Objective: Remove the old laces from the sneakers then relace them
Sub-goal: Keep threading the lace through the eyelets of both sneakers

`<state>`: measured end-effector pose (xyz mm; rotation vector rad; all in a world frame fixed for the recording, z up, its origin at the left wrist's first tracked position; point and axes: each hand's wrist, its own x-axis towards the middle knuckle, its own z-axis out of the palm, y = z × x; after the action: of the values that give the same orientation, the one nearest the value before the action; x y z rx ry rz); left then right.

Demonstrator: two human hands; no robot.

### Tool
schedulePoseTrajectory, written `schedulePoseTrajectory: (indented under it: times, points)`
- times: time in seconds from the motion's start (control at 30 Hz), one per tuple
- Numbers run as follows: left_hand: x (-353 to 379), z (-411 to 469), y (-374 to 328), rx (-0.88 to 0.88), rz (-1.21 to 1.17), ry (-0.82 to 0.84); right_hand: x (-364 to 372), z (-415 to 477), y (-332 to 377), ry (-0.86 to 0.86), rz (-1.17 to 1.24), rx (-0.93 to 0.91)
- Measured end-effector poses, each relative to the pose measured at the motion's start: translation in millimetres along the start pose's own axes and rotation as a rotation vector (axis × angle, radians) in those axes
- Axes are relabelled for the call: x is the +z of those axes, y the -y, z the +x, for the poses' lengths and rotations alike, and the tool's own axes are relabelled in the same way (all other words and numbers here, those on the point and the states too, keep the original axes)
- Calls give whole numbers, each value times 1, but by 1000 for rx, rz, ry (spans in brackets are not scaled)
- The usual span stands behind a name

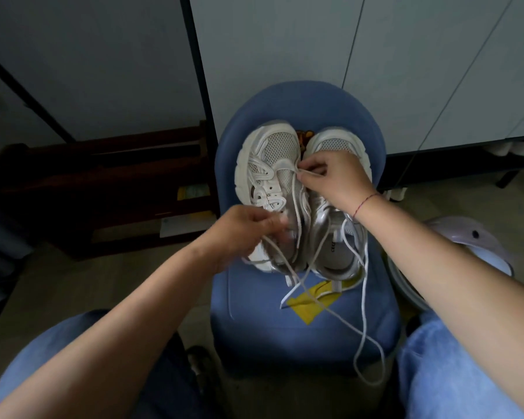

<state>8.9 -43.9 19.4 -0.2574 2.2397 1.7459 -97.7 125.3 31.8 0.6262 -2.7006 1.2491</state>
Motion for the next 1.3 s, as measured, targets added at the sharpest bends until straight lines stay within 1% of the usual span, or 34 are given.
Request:
schedulePoseTrajectory:
  times: [0.07,0.13,0.23,0.37,0.53,0.7,0.8,0.87,0.97,1.13,1.17,1.2,1.23,1.3]
  points:
    - [0,6,-7,101,6,-154,0,1,-1,1,11,5]
    - [2,14,-14,136,-93,-227,-1,1,-2,10,25,10]
    - [9,27,-21,125,-173,-227,0,1,-3,13,33,9]
    - [24,42,-26,69,-156,-263,0,1,-3,10,39,7]
    - [27,51,-29,-38,-357,-192,1,2,-4,10,44,8]
    - [25,50,-31,-76,-428,-161,-1,2,-4,26,60,7]
    - [19,47,-32,-55,-334,-88,-1,3,-5,26,57,14]
    - [12,41,-31,-27,-228,9,0,3,-6,25,62,22]
    - [3,27,-25,-32,-50,193,1,3,-7,23,62,23]
    - [1,4,-10,-130,237,524,-2,2,-5,36,60,20]
    - [2,2,-8,-140,289,551,-2,2,-5,35,54,18]
    - [3,0,-7,-142,337,542,-2,2,-4,34,50,18]
    - [3,0,-6,-134,381,500,-1,1,-4,31,48,17]
    - [3,1,-5,-88,426,354,-1,1,-4,24,49,17]
